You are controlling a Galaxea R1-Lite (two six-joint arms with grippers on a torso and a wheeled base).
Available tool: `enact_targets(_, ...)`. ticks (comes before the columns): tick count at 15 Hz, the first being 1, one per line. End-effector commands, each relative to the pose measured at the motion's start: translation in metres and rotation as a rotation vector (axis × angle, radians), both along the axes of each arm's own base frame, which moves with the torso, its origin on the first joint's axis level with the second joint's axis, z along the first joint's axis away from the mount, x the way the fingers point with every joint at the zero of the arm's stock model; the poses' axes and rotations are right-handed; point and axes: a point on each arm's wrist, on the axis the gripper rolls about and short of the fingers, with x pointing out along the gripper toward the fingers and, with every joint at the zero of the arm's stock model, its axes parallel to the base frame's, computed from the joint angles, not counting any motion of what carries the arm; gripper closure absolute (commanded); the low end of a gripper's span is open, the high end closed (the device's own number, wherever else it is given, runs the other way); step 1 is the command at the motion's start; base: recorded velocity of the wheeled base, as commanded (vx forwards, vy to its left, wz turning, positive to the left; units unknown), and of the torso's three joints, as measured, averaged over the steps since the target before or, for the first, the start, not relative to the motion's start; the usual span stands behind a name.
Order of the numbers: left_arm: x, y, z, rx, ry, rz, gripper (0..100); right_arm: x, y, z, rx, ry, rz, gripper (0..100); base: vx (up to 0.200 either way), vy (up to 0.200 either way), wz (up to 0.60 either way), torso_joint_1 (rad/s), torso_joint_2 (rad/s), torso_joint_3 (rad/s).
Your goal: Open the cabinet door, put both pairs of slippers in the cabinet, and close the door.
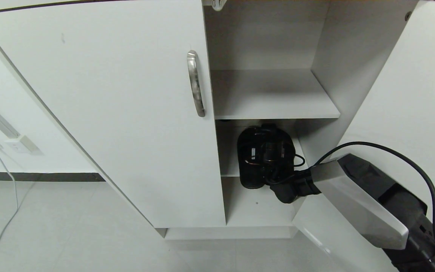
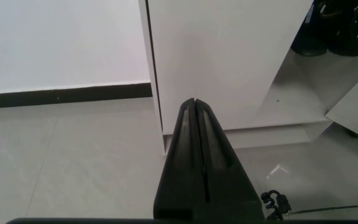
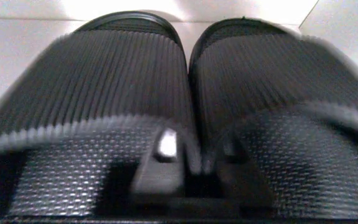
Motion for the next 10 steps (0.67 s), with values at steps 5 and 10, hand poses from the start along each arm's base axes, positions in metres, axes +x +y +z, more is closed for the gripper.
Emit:
enact_targets(5, 0.000, 0.000, 0.000, 0.000, 0.001, 0.000, 100, -0.024, -0.005, 0.009, -0.012, -0.006, 0.016, 0, 0.000, 0.000, 0.00, 0.000, 0.00, 0.000)
enact_targets(10, 0.000, 0.000, 0.000, 0.000, 0.001, 0.000, 100, -0.068, -0.004, 0.025, -0.006, -0.012, 0.063, 0, 0.000, 0.000, 0.00, 0.000, 0.00, 0.000)
